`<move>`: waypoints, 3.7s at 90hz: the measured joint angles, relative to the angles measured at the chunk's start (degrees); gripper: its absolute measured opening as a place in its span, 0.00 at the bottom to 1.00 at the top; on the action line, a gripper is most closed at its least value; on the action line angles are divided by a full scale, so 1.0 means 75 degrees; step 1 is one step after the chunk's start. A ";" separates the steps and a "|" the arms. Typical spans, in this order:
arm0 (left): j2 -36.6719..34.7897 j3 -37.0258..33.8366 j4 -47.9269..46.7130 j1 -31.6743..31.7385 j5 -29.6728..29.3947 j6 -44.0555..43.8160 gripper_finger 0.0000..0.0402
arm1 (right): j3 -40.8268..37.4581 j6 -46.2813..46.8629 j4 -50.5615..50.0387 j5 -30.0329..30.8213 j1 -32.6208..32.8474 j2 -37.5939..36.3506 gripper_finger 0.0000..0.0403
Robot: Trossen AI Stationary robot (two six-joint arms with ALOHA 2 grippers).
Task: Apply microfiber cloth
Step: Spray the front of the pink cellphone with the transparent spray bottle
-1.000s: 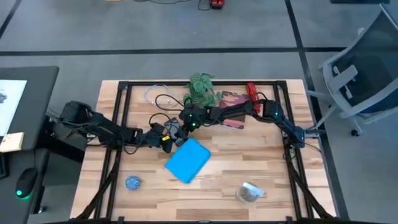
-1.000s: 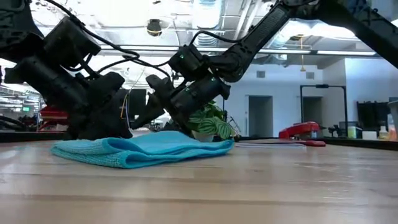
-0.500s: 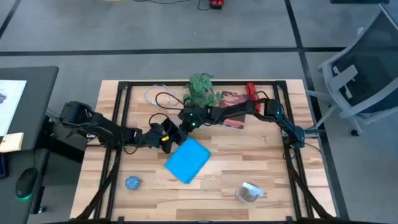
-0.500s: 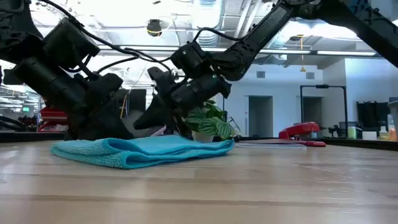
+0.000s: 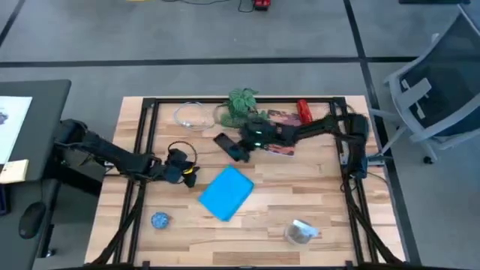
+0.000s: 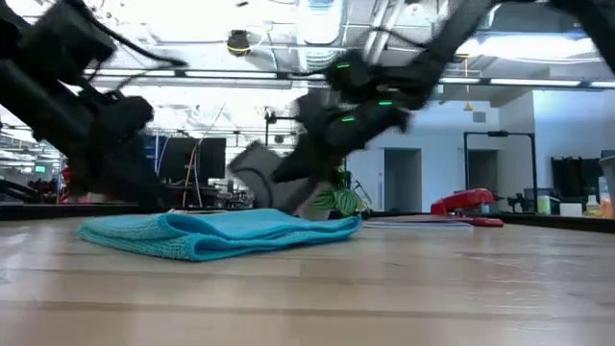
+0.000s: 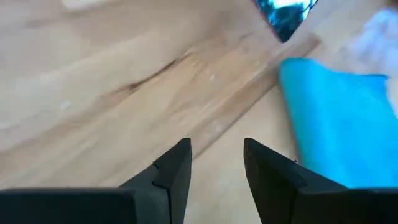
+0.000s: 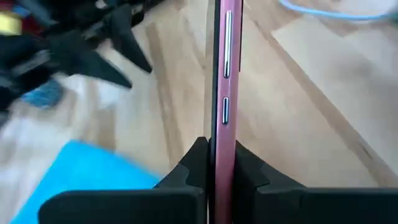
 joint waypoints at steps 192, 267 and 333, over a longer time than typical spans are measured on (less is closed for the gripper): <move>0.6026 0.3432 1.0072 -0.1850 -0.3195 0.7921 0.02 | -0.1250 -0.0328 0.6933 -0.1797 0.1609 0.1335 0.16; 0.4096 0.3429 0.3064 -0.2687 -0.4869 0.3008 0.01 | 0.0174 -0.1998 0.0324 0.0799 0.2308 0.1530 0.43; 0.4096 0.3427 0.3314 -0.1383 -0.3147 0.3214 0.02 | -0.2063 0.0545 -0.1783 0.3244 0.3441 -0.1903 0.21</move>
